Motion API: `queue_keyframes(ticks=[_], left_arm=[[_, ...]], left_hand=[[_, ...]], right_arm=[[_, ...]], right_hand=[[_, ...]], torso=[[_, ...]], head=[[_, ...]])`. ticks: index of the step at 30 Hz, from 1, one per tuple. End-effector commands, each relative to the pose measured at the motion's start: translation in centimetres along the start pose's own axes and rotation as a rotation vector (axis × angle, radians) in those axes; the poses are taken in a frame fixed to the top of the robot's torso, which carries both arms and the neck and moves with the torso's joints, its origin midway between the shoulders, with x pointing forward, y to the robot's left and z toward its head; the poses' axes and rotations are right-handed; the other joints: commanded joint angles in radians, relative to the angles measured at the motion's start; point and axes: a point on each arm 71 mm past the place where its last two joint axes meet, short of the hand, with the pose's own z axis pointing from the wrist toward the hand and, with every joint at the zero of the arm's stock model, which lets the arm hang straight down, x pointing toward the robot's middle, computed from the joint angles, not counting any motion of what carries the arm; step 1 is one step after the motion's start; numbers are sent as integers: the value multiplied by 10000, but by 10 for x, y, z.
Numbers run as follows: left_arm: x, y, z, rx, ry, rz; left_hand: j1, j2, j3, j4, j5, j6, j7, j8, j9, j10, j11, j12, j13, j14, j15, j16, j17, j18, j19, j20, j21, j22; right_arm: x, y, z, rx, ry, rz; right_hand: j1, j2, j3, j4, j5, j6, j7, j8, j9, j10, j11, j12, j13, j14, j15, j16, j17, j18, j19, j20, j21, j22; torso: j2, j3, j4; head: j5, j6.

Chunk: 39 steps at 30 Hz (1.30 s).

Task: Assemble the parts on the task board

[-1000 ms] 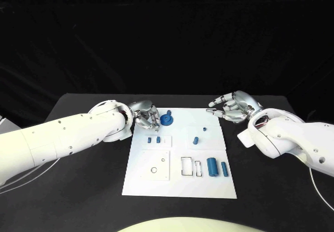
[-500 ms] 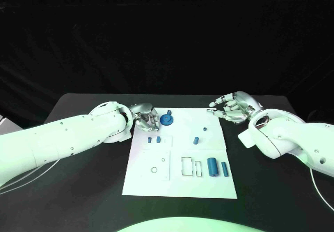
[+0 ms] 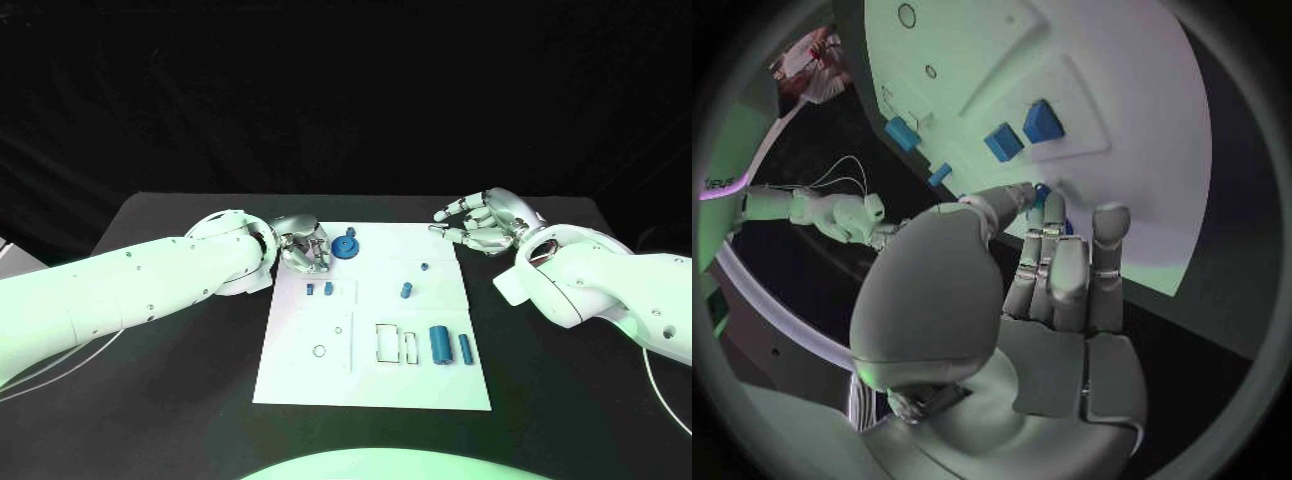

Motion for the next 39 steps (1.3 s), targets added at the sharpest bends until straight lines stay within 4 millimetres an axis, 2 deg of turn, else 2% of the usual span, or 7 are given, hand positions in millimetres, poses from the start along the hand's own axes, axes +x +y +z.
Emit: queue_keyframes(ticks=[1, 12, 18, 33, 39], left_arm=[[3, 0, 1, -31, 254, 82], [4, 5, 1, -243, 266, 195], [3, 5, 1, -294, 134, 206], [5, 2, 1, -177, 160, -42], [8, 2, 2, -213, 346, -88]], left_hand=[[-21, -16, 3, -54, 19, 53, 4, -39, 18, 61, -16, -50, 5, 12, 20, -28, -11, -154, -4, 5, 29, -19], [4, -17, 12, -91, 17, 63, 3, -57, 25, 80, -20, -73, 14, 10, 17, -27, -2, -156, 2, 3, 38, 0], [35, -4, 24, -135, 17, 95, 0, -71, 38, 116, -26, -94, 31, 19, 11, -20, 28, -163, 25, 0, 61, 42], [30, -7, 15, -155, 11, 123, -4, -81, 49, 144, -28, -110, 45, 52, 7, 2, 111, -166, 35, -2, 74, 58], [-67, -64, -3, -169, 14, -46, 37, -295, 17, 110, 12, -266, 60, 35, 38, 2, 87, -159, -22, 9, 48, 7]], right_arm=[[1, 1, 0, -100, 104, -71], [1, 0, -1, -92, 94, -73], [0, 0, -1, -91, 90, -74], [1, 0, -1, -98, 92, -75], [0, 0, -1, -93, 85, -76]], right_hand=[[77, 20, 32, -3, 33, 57, -39, 66, -9, -27, -27, -34, 991, 929, -11, -42, 2148, -67, 1047, -10, 44, 2627], [77, 20, 32, -3, 33, 57, -39, 66, -9, -27, -27, -34, 991, 929, -11, -42, 2148, -67, 1047, -10, 44, 2627], [77, 20, 32, -3, 33, 57, -39, 66, -9, -27, -27, -34, 991, 929, -11, -42, 2148, -67, 1047, -10, 44, 2627], [71, 16, 36, 2, 16, 56, -40, 69, -13, -23, -27, -30, 994, 929, -11, -43, 2147, -67, 1047, -12, 44, 2627], [71, 16, 36, 2, 16, 56, -40, 69, -13, -23, -27, -30, 994, 929, -11, -43, 2147, -67, 1047, -12, 44, 2627]], torso=[[-1, -4, -1], [6, 1, 3], [-1, -15, 5], [-1, -4, -1], [0, -4, 0]], head=[[-5, -6], [-17, -9], [-17, -20], [-14, -45], [-16, -45]])
